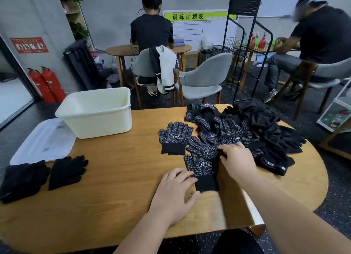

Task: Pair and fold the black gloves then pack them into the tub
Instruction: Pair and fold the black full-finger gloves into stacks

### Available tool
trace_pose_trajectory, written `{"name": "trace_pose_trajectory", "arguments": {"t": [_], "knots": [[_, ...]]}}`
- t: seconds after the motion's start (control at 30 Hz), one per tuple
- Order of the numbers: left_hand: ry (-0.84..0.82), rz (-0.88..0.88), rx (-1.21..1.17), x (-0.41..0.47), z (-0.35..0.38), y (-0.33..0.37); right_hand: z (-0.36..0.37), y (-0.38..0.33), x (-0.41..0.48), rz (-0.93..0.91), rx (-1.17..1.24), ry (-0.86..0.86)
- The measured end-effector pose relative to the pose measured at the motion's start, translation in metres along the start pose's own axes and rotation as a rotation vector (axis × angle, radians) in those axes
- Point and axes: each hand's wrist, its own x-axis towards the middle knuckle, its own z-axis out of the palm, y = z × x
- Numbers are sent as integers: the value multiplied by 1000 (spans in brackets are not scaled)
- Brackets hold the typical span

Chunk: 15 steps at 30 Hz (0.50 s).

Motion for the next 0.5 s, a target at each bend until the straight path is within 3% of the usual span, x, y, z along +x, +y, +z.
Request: {"name": "trace_pose_trajectory", "arguments": {"t": [0.1, 0.3, 0.43, 0.5], "knots": [[27, 2, -6, 0, 1, -1, -20, -13, 6, -14, 219, 100], [134, -27, -32, -5, 0, -2, -74, -49, 24, -202, 483, 108], [338, -157, -82, -14, -8, -9, -105, -77, 32, -227, 526, 66], [356, -243, -66, -23, -16, -22, -114, -90, 37, -260, 477, 24]]}}
